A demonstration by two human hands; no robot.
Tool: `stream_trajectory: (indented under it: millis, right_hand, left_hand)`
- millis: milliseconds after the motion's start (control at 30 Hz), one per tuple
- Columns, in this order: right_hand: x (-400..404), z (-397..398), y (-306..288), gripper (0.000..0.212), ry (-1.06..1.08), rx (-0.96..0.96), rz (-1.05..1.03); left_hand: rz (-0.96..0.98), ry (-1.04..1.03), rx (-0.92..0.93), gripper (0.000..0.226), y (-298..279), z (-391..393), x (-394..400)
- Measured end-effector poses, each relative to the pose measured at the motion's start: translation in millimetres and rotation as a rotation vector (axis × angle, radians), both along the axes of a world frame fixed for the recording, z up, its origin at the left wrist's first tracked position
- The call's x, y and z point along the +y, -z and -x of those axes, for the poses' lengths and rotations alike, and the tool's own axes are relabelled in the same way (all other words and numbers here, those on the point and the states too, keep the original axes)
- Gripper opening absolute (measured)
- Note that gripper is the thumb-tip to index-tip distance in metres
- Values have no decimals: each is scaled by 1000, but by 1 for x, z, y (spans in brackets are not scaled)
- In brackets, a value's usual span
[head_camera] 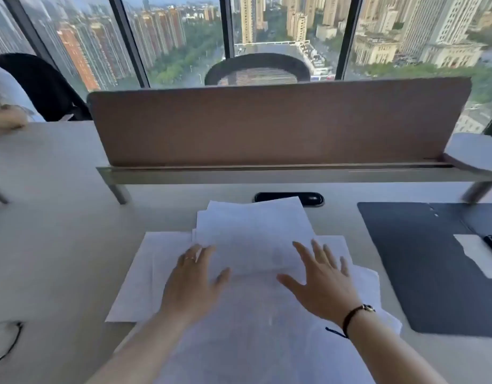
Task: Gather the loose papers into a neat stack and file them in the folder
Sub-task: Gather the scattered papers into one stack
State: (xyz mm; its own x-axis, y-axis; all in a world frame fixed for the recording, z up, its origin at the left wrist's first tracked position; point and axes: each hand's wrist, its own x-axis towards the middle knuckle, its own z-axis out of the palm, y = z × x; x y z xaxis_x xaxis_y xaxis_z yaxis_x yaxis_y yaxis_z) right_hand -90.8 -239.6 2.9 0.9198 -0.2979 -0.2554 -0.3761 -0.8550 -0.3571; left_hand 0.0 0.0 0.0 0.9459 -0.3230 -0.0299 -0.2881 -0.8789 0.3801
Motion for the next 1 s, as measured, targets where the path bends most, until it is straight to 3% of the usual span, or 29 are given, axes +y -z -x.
stream_trajectory:
  millis: [167,333,633,1000]
  right_hand:
    - [9,26,52,84,-27,-103,183]
    - [14,41,60,79,-54,-175,226]
    - [28,105,55,81,-65,-184,182]
    - [37,104,56,100,-45,-220,150]
  left_hand:
    - [-18,13,-92,88,46,18,16]
    - [-33,56,-190,67,57,31,28]
    - [26,1,-199,58,56,66,63]
    - [-7,31,-321,65,47,78,59]
